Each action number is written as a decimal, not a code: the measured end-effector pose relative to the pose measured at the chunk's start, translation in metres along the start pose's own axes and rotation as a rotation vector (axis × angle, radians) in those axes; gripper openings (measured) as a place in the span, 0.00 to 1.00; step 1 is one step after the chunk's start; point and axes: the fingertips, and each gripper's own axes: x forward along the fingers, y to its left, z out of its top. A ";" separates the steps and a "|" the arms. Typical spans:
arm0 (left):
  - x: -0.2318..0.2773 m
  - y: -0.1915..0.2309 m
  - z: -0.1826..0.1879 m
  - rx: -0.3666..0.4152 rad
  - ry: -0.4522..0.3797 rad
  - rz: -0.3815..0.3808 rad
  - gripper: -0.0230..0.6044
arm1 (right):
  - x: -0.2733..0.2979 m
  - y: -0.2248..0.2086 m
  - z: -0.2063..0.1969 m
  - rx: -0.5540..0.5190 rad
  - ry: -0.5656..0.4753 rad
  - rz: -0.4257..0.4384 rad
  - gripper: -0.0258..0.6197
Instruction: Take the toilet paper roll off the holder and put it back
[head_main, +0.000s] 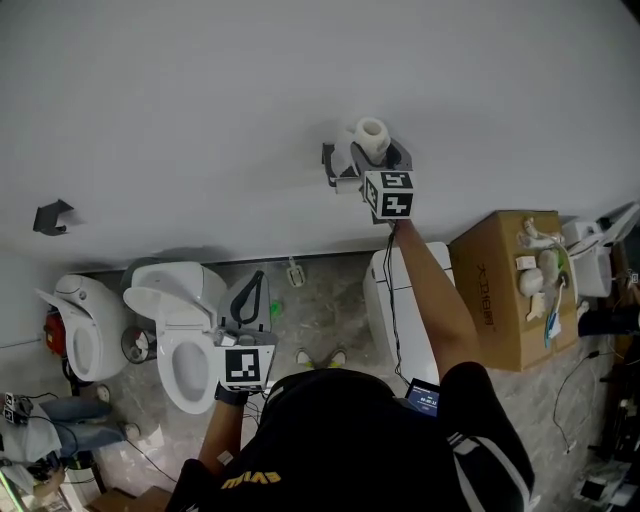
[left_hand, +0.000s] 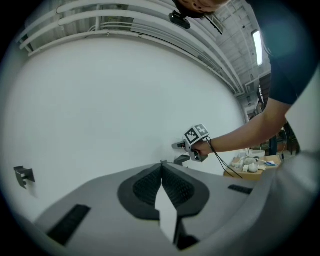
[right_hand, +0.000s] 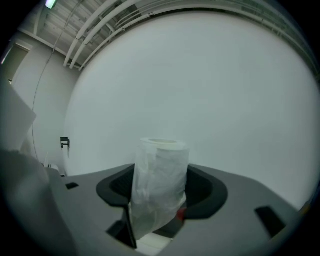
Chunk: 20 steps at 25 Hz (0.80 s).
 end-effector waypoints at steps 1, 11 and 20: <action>-0.001 0.000 -0.001 0.000 0.006 0.003 0.06 | 0.003 -0.001 -0.002 -0.001 0.003 -0.001 0.45; -0.005 0.003 0.001 0.012 0.014 0.034 0.06 | 0.023 0.004 -0.011 -0.024 0.004 0.010 0.45; -0.005 0.004 0.001 0.037 0.028 0.043 0.06 | 0.031 0.004 -0.013 -0.021 0.007 0.019 0.45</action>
